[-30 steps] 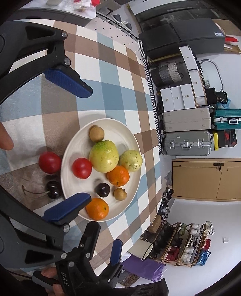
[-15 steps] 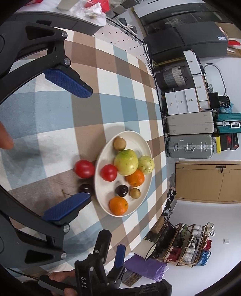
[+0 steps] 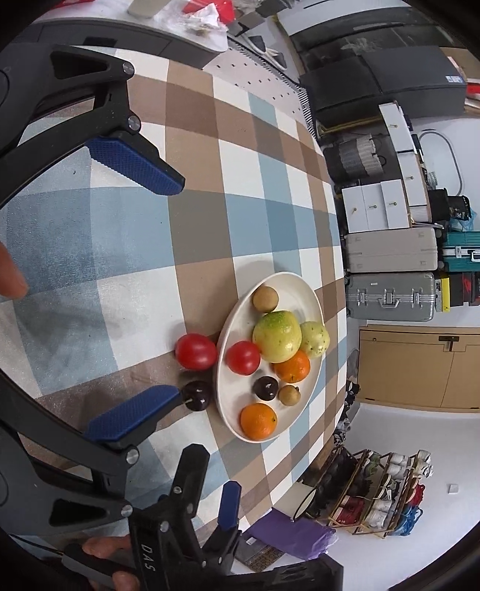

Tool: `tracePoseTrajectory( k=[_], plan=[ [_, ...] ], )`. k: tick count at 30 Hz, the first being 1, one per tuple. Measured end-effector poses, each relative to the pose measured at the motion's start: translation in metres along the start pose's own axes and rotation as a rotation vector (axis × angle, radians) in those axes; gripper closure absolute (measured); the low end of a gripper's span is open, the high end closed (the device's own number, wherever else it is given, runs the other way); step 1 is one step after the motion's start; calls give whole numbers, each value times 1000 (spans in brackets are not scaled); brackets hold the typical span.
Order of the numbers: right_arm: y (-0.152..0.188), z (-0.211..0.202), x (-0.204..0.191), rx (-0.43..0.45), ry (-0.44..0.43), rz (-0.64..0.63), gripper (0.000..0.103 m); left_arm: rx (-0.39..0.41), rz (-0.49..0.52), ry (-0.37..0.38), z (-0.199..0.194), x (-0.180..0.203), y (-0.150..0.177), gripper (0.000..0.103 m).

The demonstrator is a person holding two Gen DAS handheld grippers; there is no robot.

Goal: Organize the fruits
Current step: 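Withdraw both tools, moving the right tool to another dark plum and the left toward a red tomato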

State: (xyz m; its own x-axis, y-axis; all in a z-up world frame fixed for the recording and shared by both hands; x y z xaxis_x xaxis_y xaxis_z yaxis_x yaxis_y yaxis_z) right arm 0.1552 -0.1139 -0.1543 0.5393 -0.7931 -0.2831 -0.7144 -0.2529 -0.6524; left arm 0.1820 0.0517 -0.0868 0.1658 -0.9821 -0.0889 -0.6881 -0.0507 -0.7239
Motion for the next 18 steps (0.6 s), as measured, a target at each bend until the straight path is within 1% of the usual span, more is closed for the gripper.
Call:
tracePoseTrajectory(
  k=[5,9,13,18],
  plan=[
    [2,13,0,-38,27,6,1,-17,-15,-22,11,-10,4,0],
    [2,27,-5,-57,26,16,1,-25,-60,-33,17,-24,3,0],
    [3,40,-7,-81,59,12,1,-34,-88,-31,20,-32,5,0],
    [-1,47,-15,-82,45,12,1,-38,-94,-29,23,-34,5,0]
  ],
)
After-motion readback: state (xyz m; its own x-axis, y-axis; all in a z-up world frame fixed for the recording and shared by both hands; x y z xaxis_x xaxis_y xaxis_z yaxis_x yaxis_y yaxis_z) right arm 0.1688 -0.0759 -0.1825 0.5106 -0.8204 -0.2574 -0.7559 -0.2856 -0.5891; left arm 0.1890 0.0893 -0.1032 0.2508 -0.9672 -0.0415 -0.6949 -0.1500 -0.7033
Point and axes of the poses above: each gripper's, at about its wrist camera, not at the fingertips, and z roughly the way its jaws point, x to its right, y to its underside, the point moved 9 cm from there along z, roughly the way its jaws point, and after that the axes turned 9 degrees about -y, right-handed, at the moved point
